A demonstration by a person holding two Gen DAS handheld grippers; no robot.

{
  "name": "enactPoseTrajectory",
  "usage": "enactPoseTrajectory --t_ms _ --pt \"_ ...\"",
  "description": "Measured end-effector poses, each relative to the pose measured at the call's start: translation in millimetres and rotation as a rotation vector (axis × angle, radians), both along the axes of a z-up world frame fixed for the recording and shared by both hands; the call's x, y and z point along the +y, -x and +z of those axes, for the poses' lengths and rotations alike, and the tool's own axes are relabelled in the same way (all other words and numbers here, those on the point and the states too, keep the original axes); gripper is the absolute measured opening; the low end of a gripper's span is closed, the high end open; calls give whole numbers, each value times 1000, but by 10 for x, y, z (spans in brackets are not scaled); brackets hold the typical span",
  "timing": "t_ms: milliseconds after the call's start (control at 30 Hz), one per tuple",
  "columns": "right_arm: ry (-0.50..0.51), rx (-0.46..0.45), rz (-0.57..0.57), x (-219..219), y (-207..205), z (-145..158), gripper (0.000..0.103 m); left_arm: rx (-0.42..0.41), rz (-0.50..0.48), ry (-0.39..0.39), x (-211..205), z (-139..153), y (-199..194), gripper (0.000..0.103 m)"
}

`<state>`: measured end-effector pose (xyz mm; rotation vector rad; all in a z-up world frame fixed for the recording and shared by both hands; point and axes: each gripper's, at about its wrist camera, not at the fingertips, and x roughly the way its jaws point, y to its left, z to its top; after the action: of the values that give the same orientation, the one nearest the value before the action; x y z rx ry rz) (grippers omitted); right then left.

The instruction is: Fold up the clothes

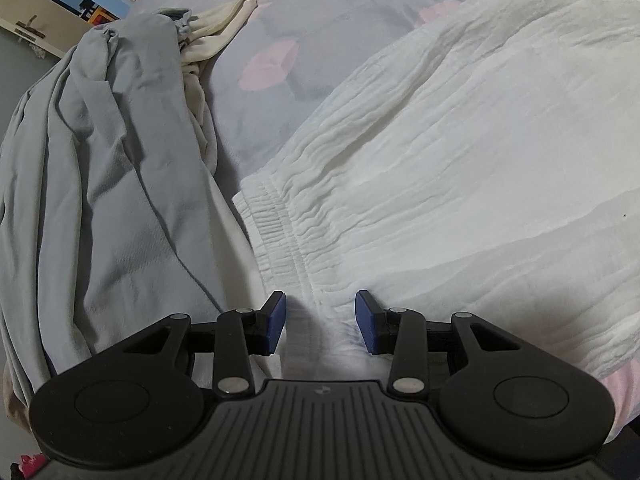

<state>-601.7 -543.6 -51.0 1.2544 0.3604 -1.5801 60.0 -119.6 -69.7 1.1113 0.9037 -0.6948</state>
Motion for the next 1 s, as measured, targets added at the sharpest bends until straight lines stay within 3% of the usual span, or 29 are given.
enactPoseTrajectory --t_ms 133,167,233,267,367,567,700,933,1000 --pt "-65 -121 19 -72 -23 -182 22 0 7 0 -20 -3 2 37" --pt "-75 -135 19 -79 -28 -209 28 0 8 -2 -25 -4 7 37" --pt "-85 -148 21 -95 -38 -237 28 -3 5 -6 -39 -13 12 37" --pt "-91 -153 29 -106 -51 -249 26 -5 3 -9 -49 -21 13 37" --pt "-108 -170 55 -124 -93 -272 4 -11 -5 -17 -77 -34 18 37" --pt "-98 -259 15 28 3 -17 3 -18 -17 -19 -114 -35 42 37" --pt "-147 -158 -20 101 23 22 3 -21 -28 -21 -133 -41 49 37" --pt "-261 -191 -53 70 99 -334 4 -23 -13 -9 -102 -15 46 37" --pt "-275 -190 -59 50 100 -373 18 -27 -10 -2 -89 1 52 37"
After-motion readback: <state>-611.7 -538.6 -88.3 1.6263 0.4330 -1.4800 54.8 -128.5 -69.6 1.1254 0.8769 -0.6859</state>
